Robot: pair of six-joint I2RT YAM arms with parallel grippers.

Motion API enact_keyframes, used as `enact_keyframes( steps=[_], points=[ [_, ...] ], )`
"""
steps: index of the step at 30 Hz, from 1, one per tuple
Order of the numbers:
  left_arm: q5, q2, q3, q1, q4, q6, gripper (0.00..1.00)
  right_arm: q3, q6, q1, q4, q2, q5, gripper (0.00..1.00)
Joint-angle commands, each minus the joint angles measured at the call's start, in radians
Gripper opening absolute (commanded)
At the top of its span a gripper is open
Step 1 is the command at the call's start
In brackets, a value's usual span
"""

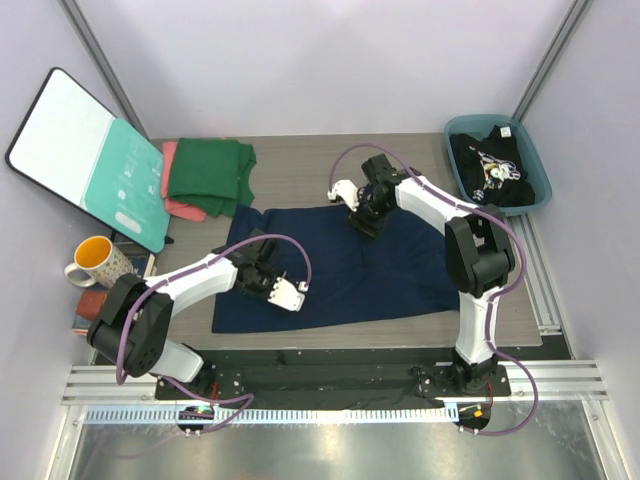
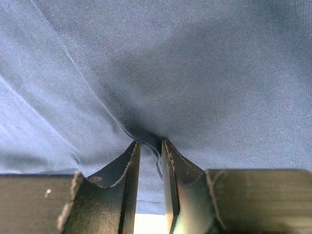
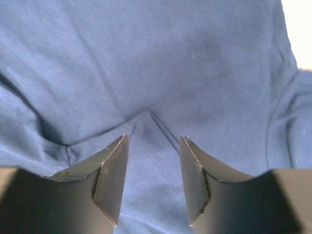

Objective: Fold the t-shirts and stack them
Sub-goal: Fold the flattened tshirt in 1/3 of the way

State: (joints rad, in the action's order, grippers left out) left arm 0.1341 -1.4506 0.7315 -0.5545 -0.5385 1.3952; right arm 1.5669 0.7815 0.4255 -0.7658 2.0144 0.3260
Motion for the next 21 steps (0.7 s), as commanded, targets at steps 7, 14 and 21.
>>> enact_keyframes(
  steps=[7, 14, 21],
  points=[
    [0.056, 0.009, -0.027, -0.008, -0.028, -0.002, 0.27, -0.249, -0.084, -0.027, 0.184, -0.334, -0.168, 0.47],
    [0.056, 0.038, -0.035, -0.008, -0.043, 0.005, 0.27, -0.430, -0.030, -0.100, 0.040, -0.467, -0.194, 0.01],
    [0.052, 0.024, -0.032, -0.008, -0.041, 0.010, 0.24, -0.591, -0.010, -0.152, -0.023, -0.537, -0.179, 0.01]
  ],
)
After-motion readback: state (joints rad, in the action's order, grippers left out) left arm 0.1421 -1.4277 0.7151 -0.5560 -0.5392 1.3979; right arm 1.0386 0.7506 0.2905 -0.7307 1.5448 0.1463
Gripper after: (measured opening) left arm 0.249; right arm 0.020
